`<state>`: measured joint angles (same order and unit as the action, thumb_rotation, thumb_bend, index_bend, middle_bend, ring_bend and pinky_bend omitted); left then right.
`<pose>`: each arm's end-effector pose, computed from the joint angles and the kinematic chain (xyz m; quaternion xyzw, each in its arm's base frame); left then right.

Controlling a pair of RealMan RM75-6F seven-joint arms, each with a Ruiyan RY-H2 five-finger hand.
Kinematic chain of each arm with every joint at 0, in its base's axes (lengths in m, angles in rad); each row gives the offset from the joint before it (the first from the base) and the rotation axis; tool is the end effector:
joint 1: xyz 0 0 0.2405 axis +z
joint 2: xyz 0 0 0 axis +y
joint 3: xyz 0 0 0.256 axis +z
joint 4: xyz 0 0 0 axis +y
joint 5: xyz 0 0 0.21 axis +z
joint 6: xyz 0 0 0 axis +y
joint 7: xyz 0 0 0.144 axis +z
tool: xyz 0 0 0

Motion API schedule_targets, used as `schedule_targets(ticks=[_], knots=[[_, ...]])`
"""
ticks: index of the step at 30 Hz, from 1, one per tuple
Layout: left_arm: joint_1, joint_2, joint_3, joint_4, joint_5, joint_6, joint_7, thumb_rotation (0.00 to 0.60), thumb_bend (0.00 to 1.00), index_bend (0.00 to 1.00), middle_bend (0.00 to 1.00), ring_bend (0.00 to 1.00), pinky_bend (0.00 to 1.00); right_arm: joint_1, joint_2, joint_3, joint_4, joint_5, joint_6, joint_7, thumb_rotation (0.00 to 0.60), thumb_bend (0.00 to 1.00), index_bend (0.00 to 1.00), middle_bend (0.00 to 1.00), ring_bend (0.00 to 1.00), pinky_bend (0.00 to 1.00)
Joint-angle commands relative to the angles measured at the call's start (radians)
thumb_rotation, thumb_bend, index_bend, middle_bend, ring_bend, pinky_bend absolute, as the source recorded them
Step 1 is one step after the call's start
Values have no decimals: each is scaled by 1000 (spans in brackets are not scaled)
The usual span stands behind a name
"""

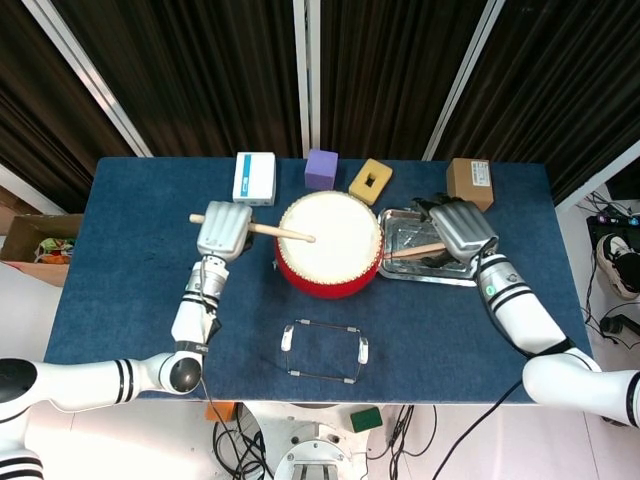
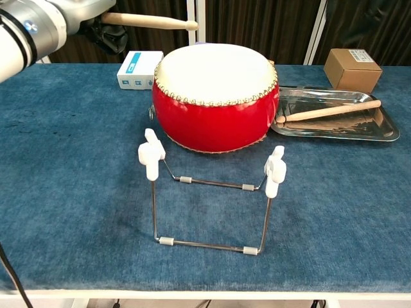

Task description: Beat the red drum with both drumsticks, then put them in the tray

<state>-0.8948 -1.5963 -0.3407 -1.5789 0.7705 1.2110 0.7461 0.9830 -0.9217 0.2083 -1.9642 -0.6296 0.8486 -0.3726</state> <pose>-0.0787 0.3792 0.0166 -0.6728 -0.3396 -0.3849 0.5327 -0.0900 -0.3649 0.1380 0.7254 -0.4162 0.3344 0.4345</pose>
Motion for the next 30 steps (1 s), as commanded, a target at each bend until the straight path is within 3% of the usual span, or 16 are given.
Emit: schedule_targets(ticks=[1, 10, 16, 30], knots=[[-21, -24, -9, 5, -17, 7, 21, 600, 565, 994, 1000, 1000, 1000, 67, 0, 60, -58, 109, -4, 24, 600, 221, 251, 394, 155, 310], [-74, -83, -30, 18, -81, 49, 107, 600, 565, 991, 1000, 1000, 1000, 275, -158, 52, -53, 372, 145, -170, 600, 225, 331, 453, 204, 348], [-102, -116, -42, 42, -104, 74, 141, 600, 564, 987, 1000, 1000, 1000, 360, -273, 56, 0, 497, 230, -258, 600, 225, 346, 469, 219, 352], [-127, -140, -38, 55, -114, 96, 181, 600, 565, 982, 1000, 1000, 1000, 406, -391, 98, 106, 563, 281, -323, 600, 302, 442, 491, 233, 351]])
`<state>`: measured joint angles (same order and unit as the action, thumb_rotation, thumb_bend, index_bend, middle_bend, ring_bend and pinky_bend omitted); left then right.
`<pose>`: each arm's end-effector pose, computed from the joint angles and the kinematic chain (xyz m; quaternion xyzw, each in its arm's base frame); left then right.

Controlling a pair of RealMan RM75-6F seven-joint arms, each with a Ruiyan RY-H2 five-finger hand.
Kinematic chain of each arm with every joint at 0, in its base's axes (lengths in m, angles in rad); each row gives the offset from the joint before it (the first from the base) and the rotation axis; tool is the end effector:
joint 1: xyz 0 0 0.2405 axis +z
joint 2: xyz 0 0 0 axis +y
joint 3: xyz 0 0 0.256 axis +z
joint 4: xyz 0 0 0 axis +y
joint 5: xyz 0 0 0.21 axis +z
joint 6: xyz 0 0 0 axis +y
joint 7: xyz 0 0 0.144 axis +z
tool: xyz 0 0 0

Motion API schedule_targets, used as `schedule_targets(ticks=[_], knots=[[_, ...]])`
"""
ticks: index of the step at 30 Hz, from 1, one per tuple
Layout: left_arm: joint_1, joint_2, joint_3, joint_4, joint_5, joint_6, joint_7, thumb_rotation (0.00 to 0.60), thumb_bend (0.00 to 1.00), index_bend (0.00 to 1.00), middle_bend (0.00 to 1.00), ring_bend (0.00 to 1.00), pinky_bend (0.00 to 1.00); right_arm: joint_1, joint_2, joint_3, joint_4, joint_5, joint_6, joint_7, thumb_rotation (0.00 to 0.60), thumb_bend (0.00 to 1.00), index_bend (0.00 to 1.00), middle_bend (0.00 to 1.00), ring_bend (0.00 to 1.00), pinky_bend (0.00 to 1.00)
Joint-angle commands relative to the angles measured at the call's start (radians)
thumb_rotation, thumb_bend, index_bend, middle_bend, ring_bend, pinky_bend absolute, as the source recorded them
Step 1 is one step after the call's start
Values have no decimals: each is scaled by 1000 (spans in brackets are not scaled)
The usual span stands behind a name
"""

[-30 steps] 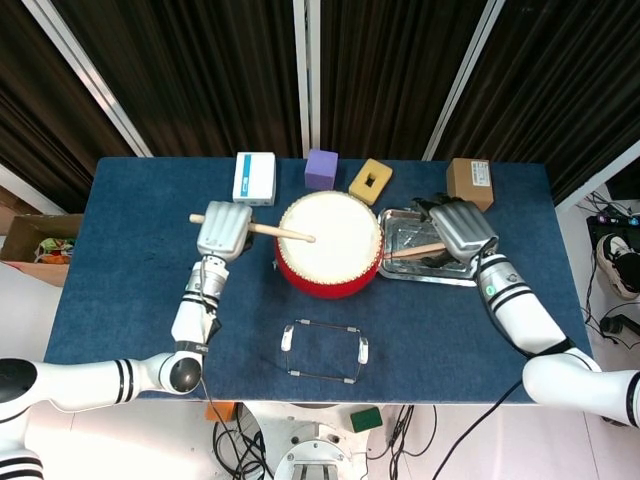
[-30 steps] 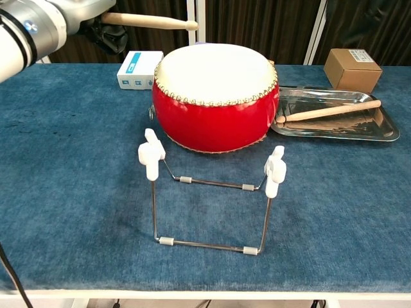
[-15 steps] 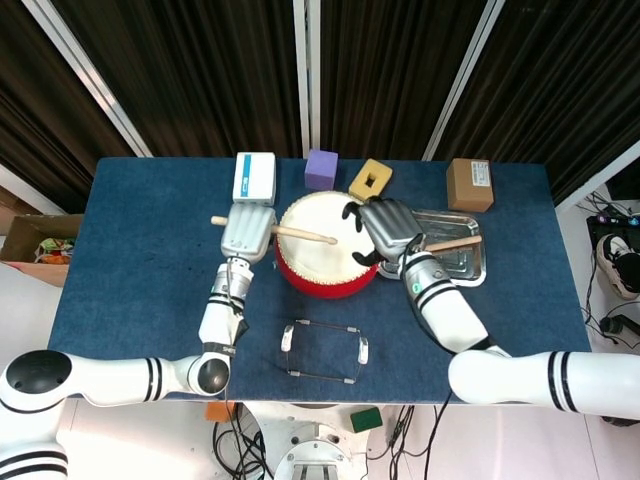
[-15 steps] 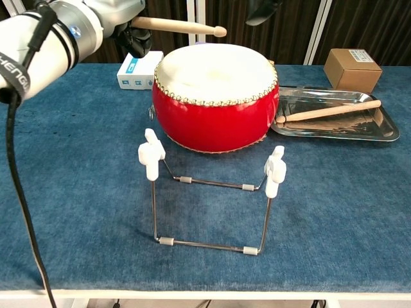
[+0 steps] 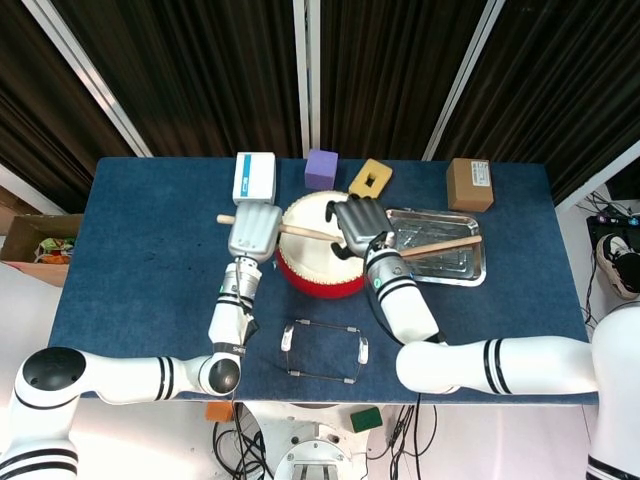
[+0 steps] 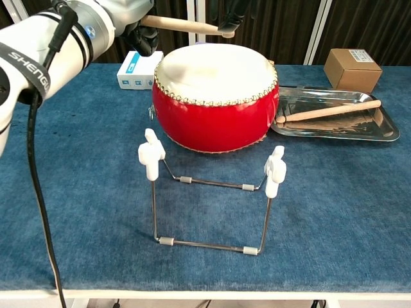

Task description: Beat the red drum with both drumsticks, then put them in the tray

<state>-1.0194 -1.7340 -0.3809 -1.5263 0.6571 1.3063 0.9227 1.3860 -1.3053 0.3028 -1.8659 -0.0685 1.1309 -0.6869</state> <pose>-0.0345 0.3786 -0.0117 -0.6754 -0.3204 -0.3646 0.5551 0.0285 -0.3763 0.0482 0.7141 -0.4389 0.3316 0.4330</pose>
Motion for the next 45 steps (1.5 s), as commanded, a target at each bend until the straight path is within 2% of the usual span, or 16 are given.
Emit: schedule_targets(ticks=[1, 17, 35, 41, 45], knots=[[-4, -3, 3, 4, 0, 1, 7, 600, 565, 981, 1000, 1000, 1000, 4, -11, 5, 11, 2, -1, -13, 600, 306, 455, 495, 234, 351], [-29, -15, 10, 5, -2, 14, 60, 600, 565, 979, 1000, 1000, 1000, 19, -64, 31, 37, 17, 18, -72, 600, 315, 474, 514, 246, 357], [-33, -13, 9, -5, -1, 22, 66, 600, 565, 979, 1000, 1000, 1000, 24, -119, 60, 72, 19, 38, -114, 600, 331, 510, 540, 270, 337], [-35, -10, 7, -9, -2, 21, 67, 600, 564, 978, 1000, 1000, 1000, 20, -131, 66, 78, 6, 42, -119, 600, 411, 557, 572, 305, 336], [-35, -6, 11, -10, 3, 20, 69, 600, 562, 939, 1000, 980, 1000, 15, -136, 67, 80, -2, 50, -123, 600, 477, 593, 576, 335, 345]])
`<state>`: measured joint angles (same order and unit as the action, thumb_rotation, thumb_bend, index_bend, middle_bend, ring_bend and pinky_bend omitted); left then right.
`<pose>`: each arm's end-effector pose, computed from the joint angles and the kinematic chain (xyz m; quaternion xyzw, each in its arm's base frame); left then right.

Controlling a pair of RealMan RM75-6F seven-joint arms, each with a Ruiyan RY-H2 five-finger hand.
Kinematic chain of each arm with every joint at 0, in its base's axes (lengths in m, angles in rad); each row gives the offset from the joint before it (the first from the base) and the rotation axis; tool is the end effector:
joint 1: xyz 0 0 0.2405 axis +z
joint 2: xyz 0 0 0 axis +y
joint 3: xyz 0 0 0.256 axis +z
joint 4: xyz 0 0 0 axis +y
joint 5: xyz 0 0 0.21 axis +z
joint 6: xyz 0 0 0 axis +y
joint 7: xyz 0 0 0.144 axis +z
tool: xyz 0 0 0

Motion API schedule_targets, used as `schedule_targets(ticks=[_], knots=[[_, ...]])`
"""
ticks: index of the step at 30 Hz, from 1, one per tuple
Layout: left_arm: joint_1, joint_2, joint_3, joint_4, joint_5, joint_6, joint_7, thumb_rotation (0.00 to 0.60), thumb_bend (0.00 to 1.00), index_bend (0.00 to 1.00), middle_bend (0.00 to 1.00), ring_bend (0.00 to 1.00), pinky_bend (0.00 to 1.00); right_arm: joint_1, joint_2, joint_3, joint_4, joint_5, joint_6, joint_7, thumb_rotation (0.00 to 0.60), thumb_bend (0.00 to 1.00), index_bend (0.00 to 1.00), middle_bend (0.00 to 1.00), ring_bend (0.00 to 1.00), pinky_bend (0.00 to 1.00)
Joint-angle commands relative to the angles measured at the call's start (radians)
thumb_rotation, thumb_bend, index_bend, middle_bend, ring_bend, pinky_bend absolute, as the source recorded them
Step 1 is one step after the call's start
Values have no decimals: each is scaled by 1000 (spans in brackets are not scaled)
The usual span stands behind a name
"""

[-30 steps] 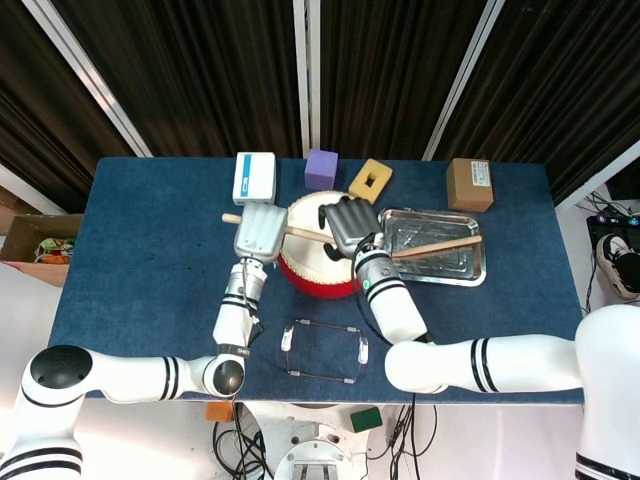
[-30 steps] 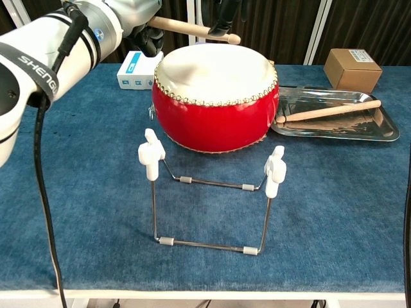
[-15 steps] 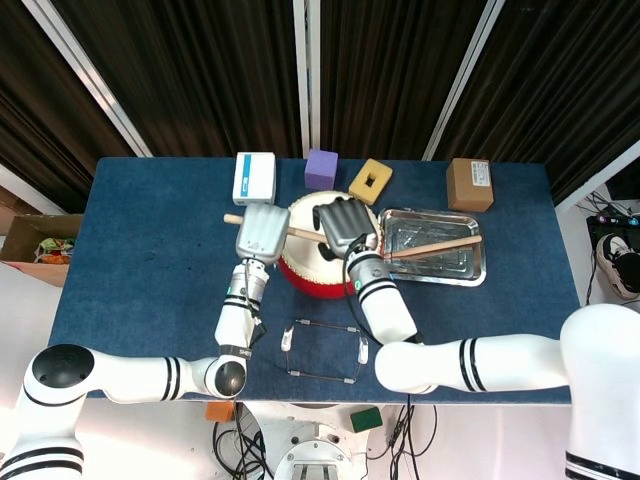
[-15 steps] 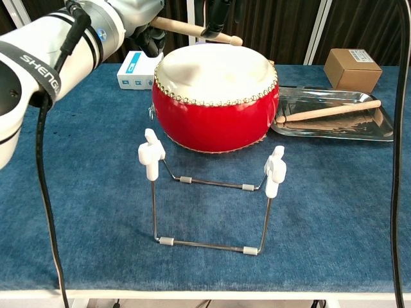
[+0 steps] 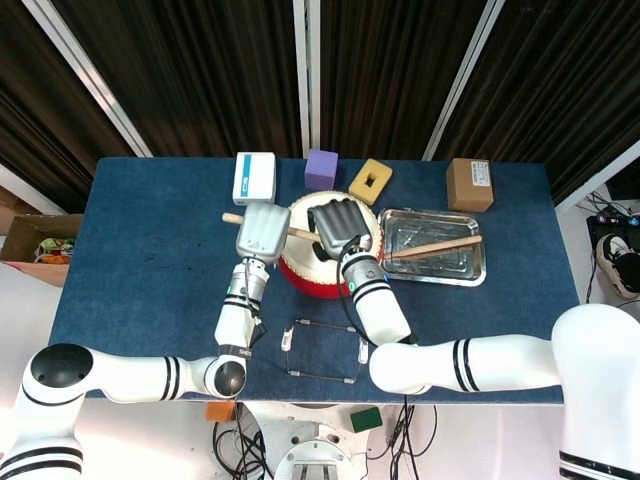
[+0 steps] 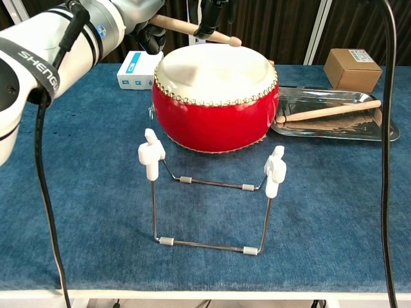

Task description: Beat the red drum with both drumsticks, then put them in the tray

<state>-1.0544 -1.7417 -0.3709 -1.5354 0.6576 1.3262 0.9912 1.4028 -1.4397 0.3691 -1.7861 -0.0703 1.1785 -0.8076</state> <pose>-0.0212 0.3753 -0.0140 -0.6905 -0.2863 -0.3555 0.5611 0.0505 -0.3745 0.0212 0.7249 -0.4160 0.3311 0.4379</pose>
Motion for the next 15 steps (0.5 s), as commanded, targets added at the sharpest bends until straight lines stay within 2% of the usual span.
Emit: schedule_targets(ticks=[1, 4, 7, 13, 15], knots=[[0, 3, 3, -3, 5, 0, 1, 600, 561, 921, 998, 967, 1000, -3, -1, 2, -1, -1, 4, -5, 600, 488, 597, 576, 340, 347], [-1, 9, 9, -7, 11, -1, 8, 600, 546, 824, 952, 910, 1000, -7, 1, 5, -5, -3, 7, -8, 600, 519, 602, 576, 348, 349], [-2, 15, 18, -10, 19, 2, 19, 600, 505, 719, 857, 833, 1000, -10, 3, 7, -10, -4, 11, -15, 600, 547, 604, 576, 350, 350], [-5, 22, 26, -21, 22, 7, 40, 600, 299, 470, 611, 632, 992, -15, 10, 13, -25, -4, 22, -27, 600, 583, 609, 576, 356, 353], [-7, 19, 27, -18, 29, 13, 41, 600, 228, 398, 539, 561, 934, -17, 13, 14, -30, -3, 23, -32, 600, 588, 611, 576, 357, 353]])
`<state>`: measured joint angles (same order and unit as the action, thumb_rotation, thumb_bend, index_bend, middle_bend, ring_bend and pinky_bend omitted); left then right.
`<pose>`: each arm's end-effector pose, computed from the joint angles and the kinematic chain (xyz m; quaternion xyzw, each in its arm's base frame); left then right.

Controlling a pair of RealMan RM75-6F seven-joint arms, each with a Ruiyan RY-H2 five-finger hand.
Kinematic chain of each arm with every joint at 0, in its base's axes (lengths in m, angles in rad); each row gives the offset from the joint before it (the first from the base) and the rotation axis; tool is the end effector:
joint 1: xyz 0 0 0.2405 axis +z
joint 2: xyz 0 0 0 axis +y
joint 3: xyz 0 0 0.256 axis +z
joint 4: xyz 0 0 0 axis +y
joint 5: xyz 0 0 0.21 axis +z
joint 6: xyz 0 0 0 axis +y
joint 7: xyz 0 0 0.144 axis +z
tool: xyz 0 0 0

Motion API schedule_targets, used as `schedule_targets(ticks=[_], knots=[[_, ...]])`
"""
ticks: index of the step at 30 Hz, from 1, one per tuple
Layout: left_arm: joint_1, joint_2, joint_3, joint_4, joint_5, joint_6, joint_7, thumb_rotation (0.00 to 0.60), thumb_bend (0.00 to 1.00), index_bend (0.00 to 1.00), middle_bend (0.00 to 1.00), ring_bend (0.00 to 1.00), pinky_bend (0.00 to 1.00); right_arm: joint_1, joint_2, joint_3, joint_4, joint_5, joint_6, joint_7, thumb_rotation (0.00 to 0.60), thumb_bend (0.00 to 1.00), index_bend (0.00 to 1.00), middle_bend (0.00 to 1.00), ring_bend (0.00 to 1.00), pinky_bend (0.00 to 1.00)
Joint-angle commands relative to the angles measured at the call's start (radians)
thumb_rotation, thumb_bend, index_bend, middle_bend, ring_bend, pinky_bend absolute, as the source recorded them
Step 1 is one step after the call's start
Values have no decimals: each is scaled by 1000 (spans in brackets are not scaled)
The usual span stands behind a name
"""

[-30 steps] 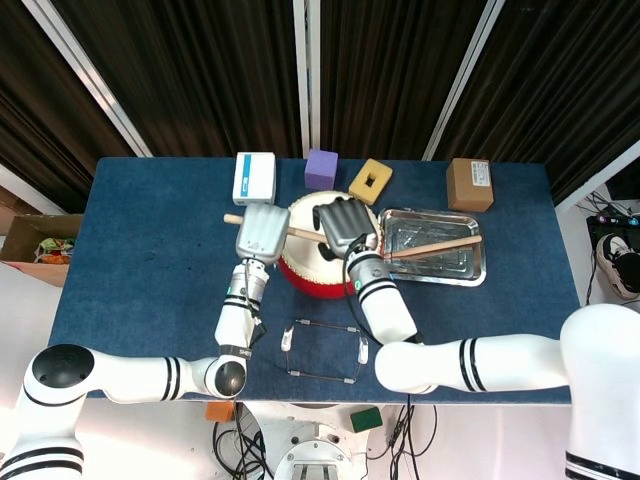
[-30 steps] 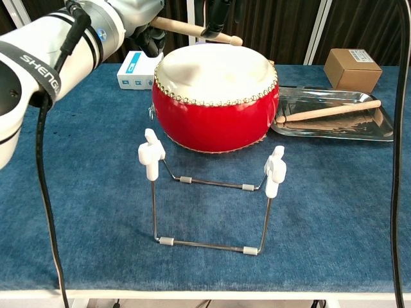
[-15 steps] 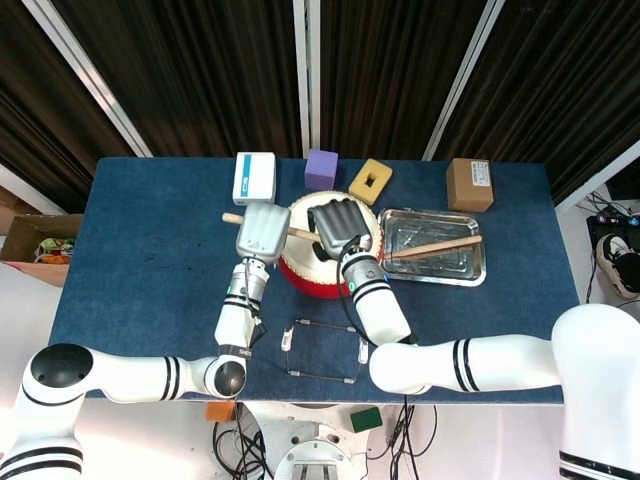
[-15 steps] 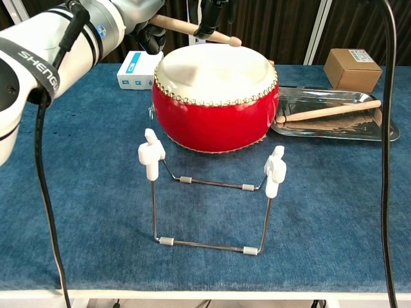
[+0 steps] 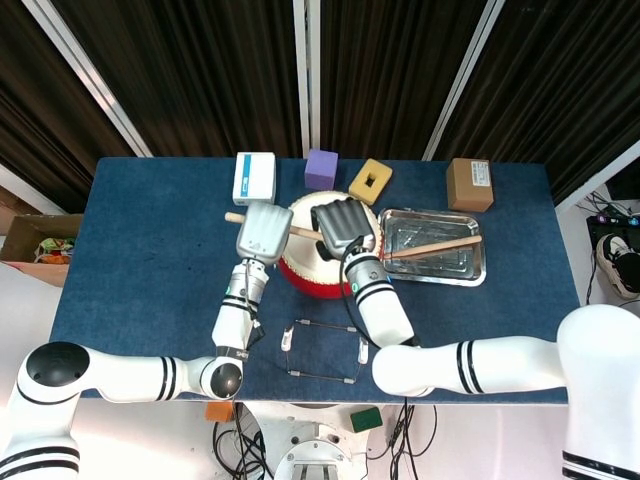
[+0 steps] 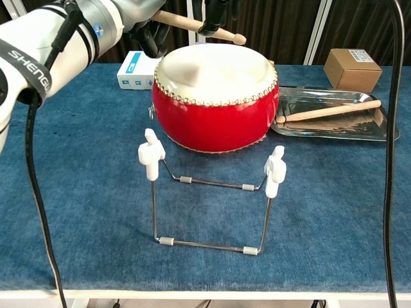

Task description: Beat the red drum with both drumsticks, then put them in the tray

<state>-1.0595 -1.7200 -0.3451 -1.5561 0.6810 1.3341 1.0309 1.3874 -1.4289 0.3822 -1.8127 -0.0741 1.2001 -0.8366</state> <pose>-0.0201 0.3726 -0.0101 -0.7029 -0.2528 -0.3471 0.5671 0.0491 -0.3722 0.0266 0.7249 -0.4098 0.3296 0.4449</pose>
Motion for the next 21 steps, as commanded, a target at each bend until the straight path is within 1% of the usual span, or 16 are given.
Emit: schedule_targets(ticks=[1, 4, 6, 9, 12, 15, 18, 21], knots=[[-2, -4, 3, 4, 10, 7, 3, 600, 202, 374, 509, 531, 895, -2, 3, 2, -6, 2, 2, -6, 600, 589, 611, 576, 357, 353], [-4, -5, 0, 3, 7, 7, 6, 600, 128, 304, 413, 428, 743, -5, 7, 1, -14, 2, 4, -12, 600, 590, 617, 575, 358, 354], [-4, -5, -3, 3, 4, 6, 5, 600, 95, 259, 332, 340, 619, -8, 10, 0, -16, 2, 5, -15, 600, 590, 620, 575, 361, 357], [-4, -5, -2, 7, 8, 9, 5, 600, 89, 233, 275, 274, 527, -12, 13, -1, -19, 1, 5, -17, 600, 595, 625, 575, 364, 359], [-2, -2, -1, 6, 5, 8, 8, 600, 88, 225, 261, 252, 497, -19, 18, -5, -23, -5, 2, -17, 600, 596, 629, 576, 367, 360], [2, 3, -4, 6, 0, 11, 5, 600, 89, 224, 261, 252, 479, -31, 29, -9, -31, -14, -3, -12, 600, 603, 634, 577, 371, 361], [13, 16, -5, 3, -7, 13, 1, 600, 89, 221, 261, 251, 471, -49, 55, -22, -52, -31, -6, -13, 600, 608, 642, 580, 376, 362], [33, 42, 4, -4, -9, 19, -7, 600, 89, 218, 260, 244, 454, -82, 101, -42, -88, -60, -10, -3, 600, 609, 646, 582, 376, 362]])
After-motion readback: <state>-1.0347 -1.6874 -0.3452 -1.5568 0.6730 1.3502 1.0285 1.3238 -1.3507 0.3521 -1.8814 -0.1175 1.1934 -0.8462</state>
